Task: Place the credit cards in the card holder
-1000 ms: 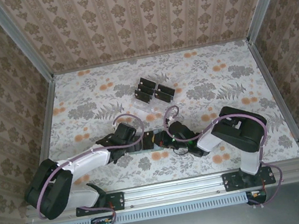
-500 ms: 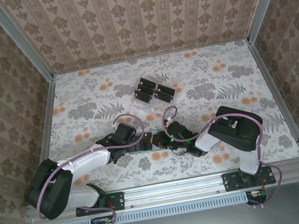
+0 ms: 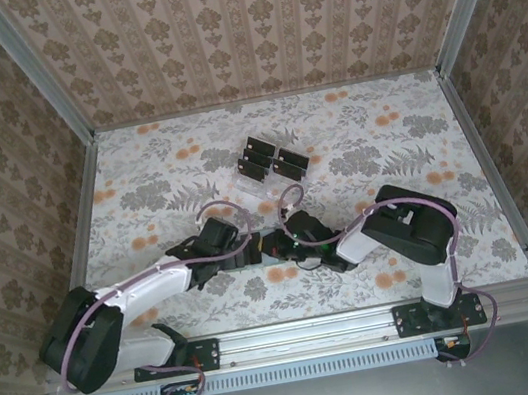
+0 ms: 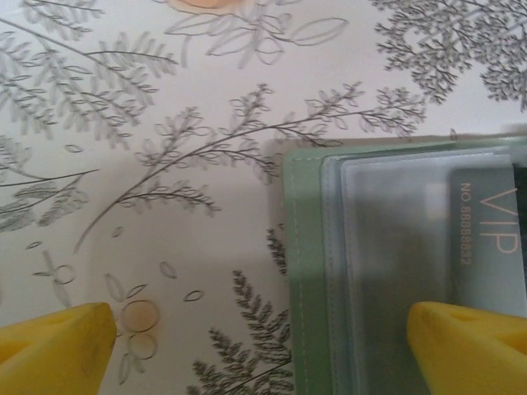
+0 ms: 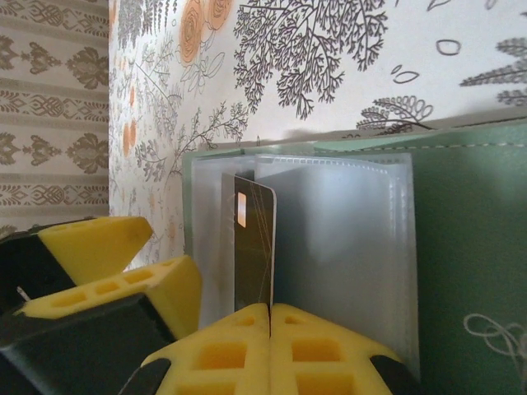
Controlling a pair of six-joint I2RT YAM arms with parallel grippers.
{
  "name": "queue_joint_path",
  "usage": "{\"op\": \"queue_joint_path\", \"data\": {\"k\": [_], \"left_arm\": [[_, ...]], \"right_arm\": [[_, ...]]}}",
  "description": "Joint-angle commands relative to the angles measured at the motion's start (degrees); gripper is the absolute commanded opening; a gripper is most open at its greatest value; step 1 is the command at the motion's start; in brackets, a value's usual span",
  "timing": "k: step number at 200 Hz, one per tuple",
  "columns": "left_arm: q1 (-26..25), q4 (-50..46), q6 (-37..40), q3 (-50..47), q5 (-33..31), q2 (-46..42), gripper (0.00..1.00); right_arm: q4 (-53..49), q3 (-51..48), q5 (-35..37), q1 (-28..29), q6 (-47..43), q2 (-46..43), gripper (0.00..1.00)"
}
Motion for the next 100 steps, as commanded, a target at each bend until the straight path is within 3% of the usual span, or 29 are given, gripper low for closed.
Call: {"op": "queue_joint_path", "data": {"k": [1, 31, 55, 71, 100], "left_arm": [[2.11, -5.67, -2.97, 2.91, -1.81, -1.71, 1.00], [3.32, -7.39, -4.37, 3.12, -2.52, -1.58, 1.00], [3.68, -7.48, -4.98, 2.67, -2.31, -1.38, 1.00], [3.71, -7.30, -5.02, 2.35, -2.00, -1.66, 1.00], [3.77, -7.14, -4.97, 2.06, -1.84, -2.67, 1.00]], "right_arm": [[-5.00, 1.98, -1.01, 0.46, -0.91, 1.77, 0.00], [-7.73, 4.25, -1.92, 0.42, -1.60, 2.43, 0.00], [-10.31, 5.76, -2.69, 0.43, -3.12, 1.62, 0.30], [-13.32, 6.31, -2.35, 0.33, -4.44, 0.08, 0.42], [-17.69, 6.47, -1.92, -0.18, -6.52, -2.36, 0.49]]}}
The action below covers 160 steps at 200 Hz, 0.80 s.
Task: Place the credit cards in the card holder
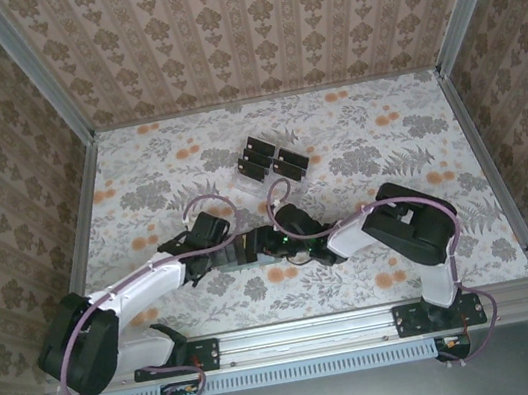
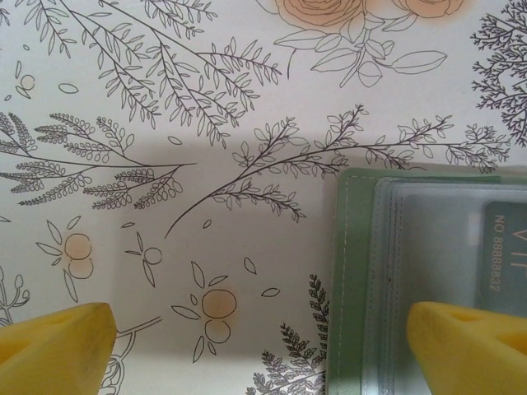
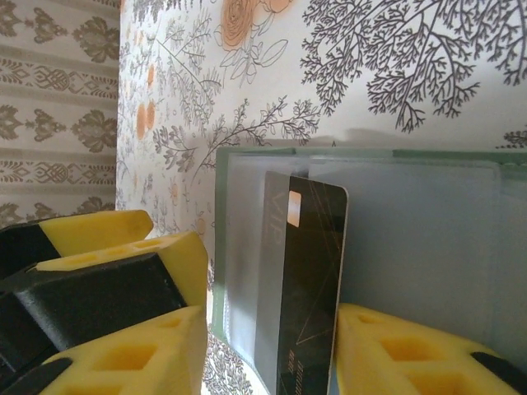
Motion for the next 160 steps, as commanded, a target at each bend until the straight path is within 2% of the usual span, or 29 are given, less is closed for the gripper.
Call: {"op": "queue_joint_path", "data": {"k": [1, 33, 118, 135, 160], "left_arm": [[0.40, -1.41, -1.22, -0.19, -0.60, -1.58, 1.00], [0.36, -1.57, -0.87, -0.10, -0.58, -2.22, 1.00], [0.51, -0.52, -0.08, 0.25, -0.55, -0.20, 1.00], [0.45, -0.02, -0.12, 0.21, -0.17, 0.82, 1.00], [0.45, 0.56, -0.06, -0.12, 0.02, 1.38, 1.00]], "right_arm": [[-9.48, -0.11, 0.64, -0.27, -3.13, -1.91, 0.49], [-14.73, -0.36, 0.74, -1.65, -5.52, -4.36, 0.53], [-35.54, 7.18, 1.01, -4.50, -16.20, -11.44, 0.51], [-41.34, 10.10, 2.50, -4.43, -18.39, -11.85, 0.43], [-47.30, 13.31, 4.07, -4.47, -20.59, -10.64, 0.24]]}}
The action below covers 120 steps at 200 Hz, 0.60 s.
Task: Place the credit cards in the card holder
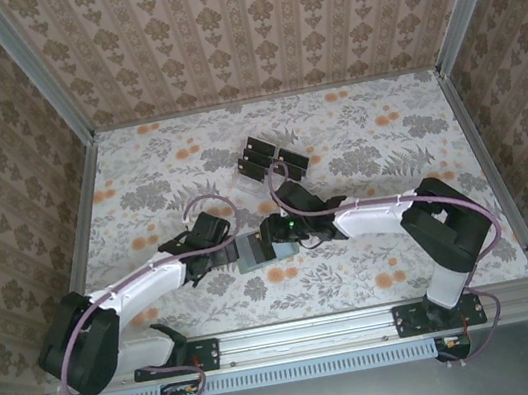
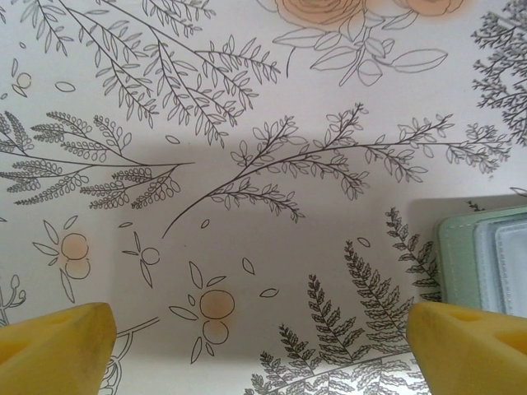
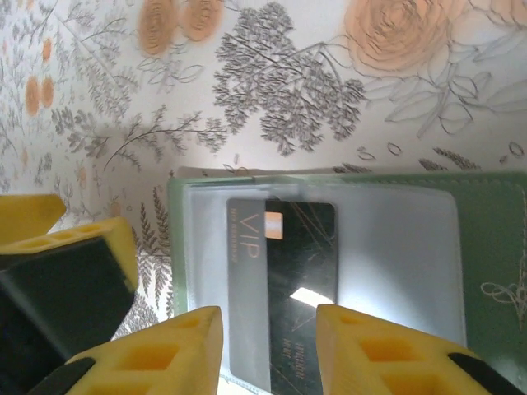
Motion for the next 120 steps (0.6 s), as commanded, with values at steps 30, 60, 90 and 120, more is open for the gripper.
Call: {"op": "queue_joint_path", "data": {"k": [30, 60, 90, 120], "left_arm": [[0.49, 1.01, 0.05, -0.32, 0.22, 1.76, 1.00], [0.45, 1.83, 0.25, -0.50, 0.59, 3.07, 1.00], [0.45, 2.64, 0.42, -0.76, 0.68, 4.06, 1.00], [0.45, 3.62, 0.55, -1.02, 0.85, 5.09, 1.00]], "right_arm": [[-13.32, 6.12, 3.20, 0.01, -5.68, 2.27, 0.07], [-14.26, 7.42, 3.65, -0.03, -6.13, 4.71, 0.02], [-14.08, 7.61, 3.54, 0.09, -6.22, 6.13, 0.01], [-13.82, 8.03, 3.13, 0.40, -6.13, 7.42, 0.01]]}}
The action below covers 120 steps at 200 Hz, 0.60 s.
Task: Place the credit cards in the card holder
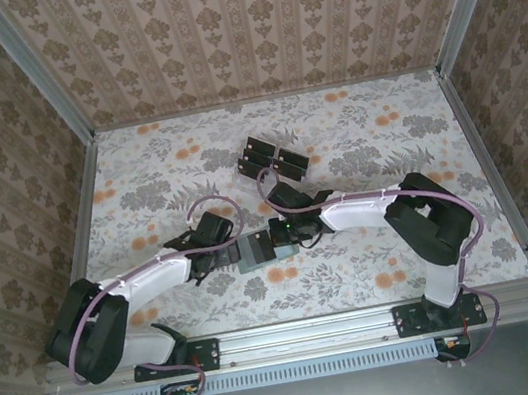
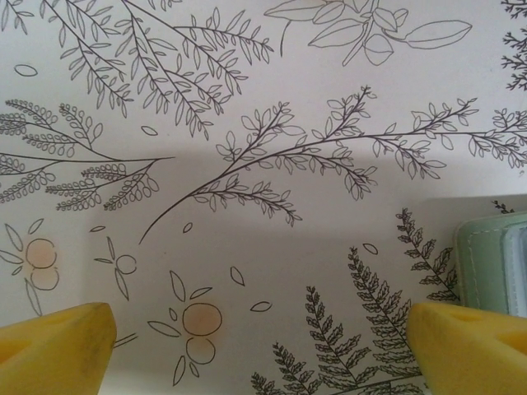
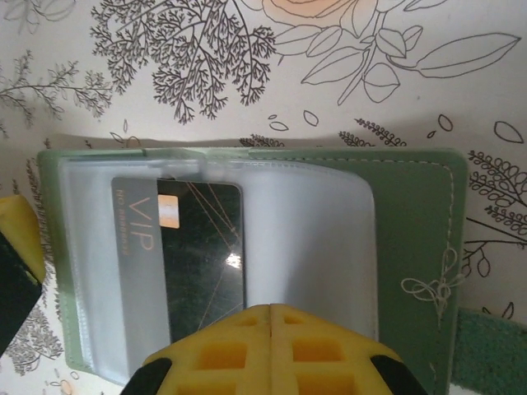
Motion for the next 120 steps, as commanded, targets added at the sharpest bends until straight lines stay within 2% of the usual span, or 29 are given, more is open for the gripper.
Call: {"op": "queue_joint_path", "data": {"k": [1, 120], "left_arm": [[0.45, 1.11, 0.58, -0.98, 0.40, 0.88, 1.00], [0.51, 3.78, 0.78, -2.34, 1.09, 2.36, 1.00]], "right_arm": [[-1.50, 1.96, 0.85, 0.47, -0.95, 1.49, 0.01], [-0.25, 5.56, -1.63, 2.50, 0.49, 5.59, 0.01]]}}
